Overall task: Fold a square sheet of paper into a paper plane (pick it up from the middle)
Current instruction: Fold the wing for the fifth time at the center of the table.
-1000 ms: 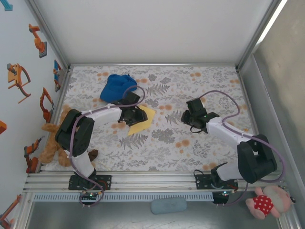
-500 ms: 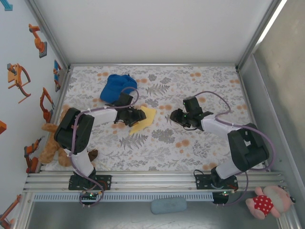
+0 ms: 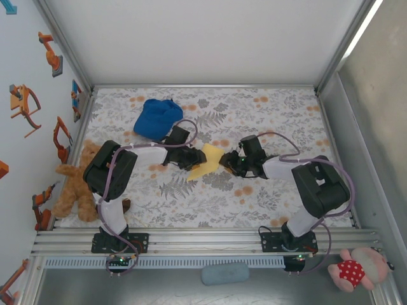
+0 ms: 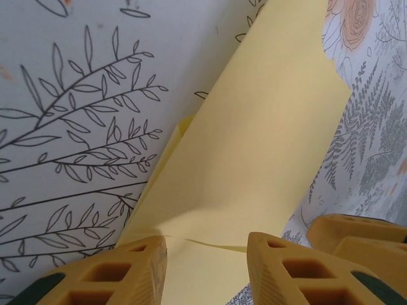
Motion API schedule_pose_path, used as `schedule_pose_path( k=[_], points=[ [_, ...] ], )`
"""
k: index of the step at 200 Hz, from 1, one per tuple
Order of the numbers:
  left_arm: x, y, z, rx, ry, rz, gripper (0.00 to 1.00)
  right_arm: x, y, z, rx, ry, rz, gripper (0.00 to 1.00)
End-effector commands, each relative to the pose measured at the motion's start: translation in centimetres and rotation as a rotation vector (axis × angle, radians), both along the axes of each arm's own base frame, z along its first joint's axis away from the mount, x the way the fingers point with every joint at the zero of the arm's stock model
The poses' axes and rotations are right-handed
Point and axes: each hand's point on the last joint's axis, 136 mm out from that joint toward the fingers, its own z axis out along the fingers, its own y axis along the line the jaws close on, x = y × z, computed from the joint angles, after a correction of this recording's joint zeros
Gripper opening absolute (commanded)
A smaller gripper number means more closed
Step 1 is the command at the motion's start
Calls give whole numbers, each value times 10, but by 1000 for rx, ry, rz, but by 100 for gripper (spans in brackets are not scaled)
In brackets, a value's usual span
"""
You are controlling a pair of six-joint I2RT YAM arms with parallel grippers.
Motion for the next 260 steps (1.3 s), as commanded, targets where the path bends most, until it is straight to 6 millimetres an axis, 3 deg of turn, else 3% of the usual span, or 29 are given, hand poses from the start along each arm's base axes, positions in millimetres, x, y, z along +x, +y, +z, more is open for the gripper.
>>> schedule_pose_path(
  k=[1,44,107,177,199,236,260],
  points=[
    [-8,7,-18,53,66,16,40,-1,14,1,45,8,13,38],
    [-8,12,-22,74,74,22,38,-3,23,-9,65,38,18,36],
    [-7,15,-24,81,82,29,37,2,36,-2,163,40,8,32],
    [-4,16,-15,72,65,34,40,8,37,-1,195,43,-35,25],
    [-3,15,-7,59,42,36,40,9,36,-3,186,50,-39,19],
    [0,14,19,34,-68,8,44,10,36,-7,166,67,-44,0],
    [-4,18,29,63,-165,-42,45,12,35,-1,160,60,-52,0]
  ],
)
